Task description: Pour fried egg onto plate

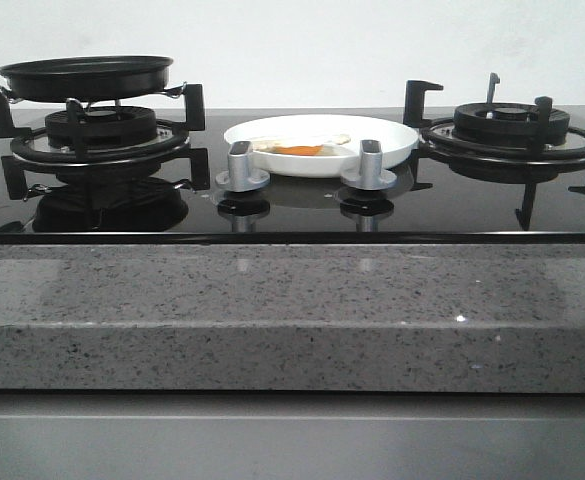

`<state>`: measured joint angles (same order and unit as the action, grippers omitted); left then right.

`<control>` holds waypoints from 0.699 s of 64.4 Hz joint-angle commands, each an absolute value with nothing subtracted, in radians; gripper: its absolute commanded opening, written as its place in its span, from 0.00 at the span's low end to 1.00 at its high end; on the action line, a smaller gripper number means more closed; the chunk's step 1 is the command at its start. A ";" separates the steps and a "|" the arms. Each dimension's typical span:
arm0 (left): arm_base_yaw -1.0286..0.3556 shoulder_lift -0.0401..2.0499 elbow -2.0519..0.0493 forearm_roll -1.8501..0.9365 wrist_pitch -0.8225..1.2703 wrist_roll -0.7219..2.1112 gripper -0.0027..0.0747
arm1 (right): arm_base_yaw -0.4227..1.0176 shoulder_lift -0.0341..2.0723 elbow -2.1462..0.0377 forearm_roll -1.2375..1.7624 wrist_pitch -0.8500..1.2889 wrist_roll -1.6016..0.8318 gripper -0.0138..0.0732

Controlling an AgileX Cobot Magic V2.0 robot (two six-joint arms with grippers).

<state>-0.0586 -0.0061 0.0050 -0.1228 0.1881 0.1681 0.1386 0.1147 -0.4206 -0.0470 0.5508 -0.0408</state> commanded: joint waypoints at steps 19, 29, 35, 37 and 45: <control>-0.057 -0.022 0.011 -0.133 0.099 0.158 0.01 | 0.062 0.041 -0.061 0.071 0.056 -0.043 0.08; -0.057 -0.022 0.011 -0.133 0.099 0.158 0.01 | 0.044 -0.027 0.022 0.111 0.039 -0.043 0.08; -0.057 -0.022 0.011 -0.133 0.099 0.158 0.01 | 0.044 -0.029 0.021 0.110 0.084 -0.043 0.08; -0.057 -0.022 0.011 -0.133 0.099 0.158 0.01 | 0.044 -0.029 0.022 0.110 0.093 -0.043 0.08; -0.057 -0.022 0.011 -0.133 0.099 0.158 0.01 | 0.044 -0.029 0.022 0.108 0.115 -0.043 0.08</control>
<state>-0.0586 -0.0061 0.0050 -0.1228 0.1858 0.1681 0.0507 -0.0093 0.0256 0.1040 0.1758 -0.0408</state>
